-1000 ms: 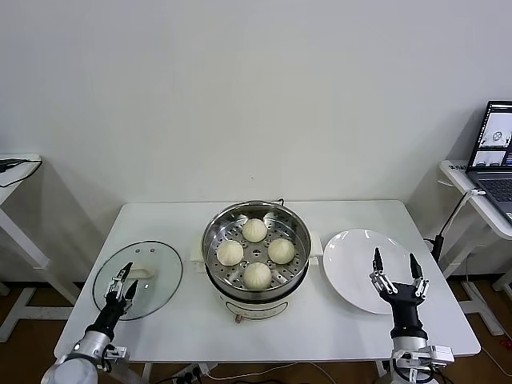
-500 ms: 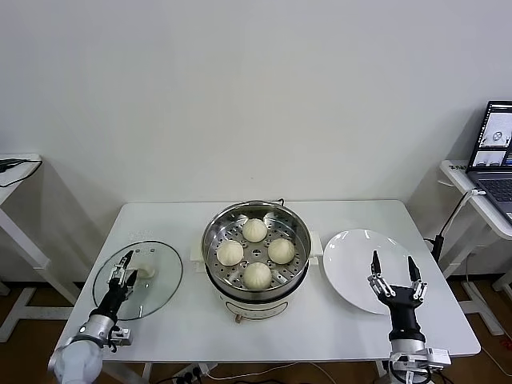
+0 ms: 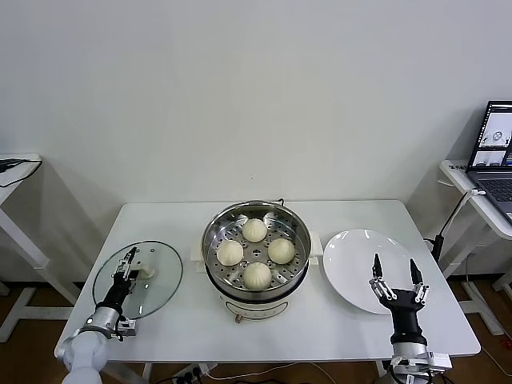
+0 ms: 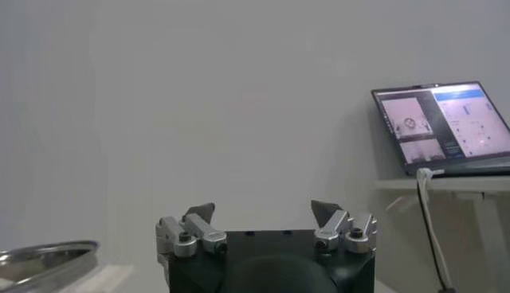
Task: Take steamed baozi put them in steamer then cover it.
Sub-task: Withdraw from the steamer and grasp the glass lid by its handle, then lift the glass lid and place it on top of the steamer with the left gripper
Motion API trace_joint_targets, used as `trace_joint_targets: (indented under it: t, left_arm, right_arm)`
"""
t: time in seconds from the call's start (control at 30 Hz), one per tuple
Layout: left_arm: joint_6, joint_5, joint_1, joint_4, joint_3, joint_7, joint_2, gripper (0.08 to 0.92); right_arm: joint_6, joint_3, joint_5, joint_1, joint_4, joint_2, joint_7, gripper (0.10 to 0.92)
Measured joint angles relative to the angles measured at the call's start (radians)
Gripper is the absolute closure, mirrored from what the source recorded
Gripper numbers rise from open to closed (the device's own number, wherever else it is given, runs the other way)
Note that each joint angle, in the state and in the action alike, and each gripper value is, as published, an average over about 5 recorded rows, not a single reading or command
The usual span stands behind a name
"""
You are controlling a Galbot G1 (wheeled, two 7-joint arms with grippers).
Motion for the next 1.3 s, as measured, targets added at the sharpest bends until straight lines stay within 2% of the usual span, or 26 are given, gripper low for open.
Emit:
trace_joint_targets:
  t: [0.47,0.57,0.7,0.83,1.07,1.3]
  left_arm:
    - [0.005,0.014,-0.025,0.063,-0.003,-0.015,-0.001,0.714]
    - [0.005,0.013,-0.026,0.063,-0.006,-0.02,-0.002,0.778]
    - [0.009,0.006,-0.014,0.043,-0.013,-0.019,-0.005,0.792]
    - [0.022,-0.019,0.012,-0.029,-0.023,-0.008,0.002,0.795]
    - [0.062,-0.11,0.086,-0.239,-0.041,0.036,0.032,0.802]
    - [0.166,-0.246,0.206,-0.487,-0.017,0.131,0.087,0.802]
  right_arm:
    - [0.011,-0.007,-0.009,0.014,-0.021,0.002,-0.006,0.203]
    - [0.013,-0.009,-0.01,0.017,-0.026,0.002,-0.006,0.203]
    - [0.014,-0.012,-0.011,0.024,-0.034,0.002,-0.007,0.203]
    - [0.014,-0.016,-0.014,0.031,-0.04,0.002,-0.007,0.203]
    - [0.014,-0.023,-0.014,0.043,-0.044,0.003,-0.007,0.203]
    - [0.016,-0.028,-0.013,0.056,-0.056,0.007,-0.008,0.203]
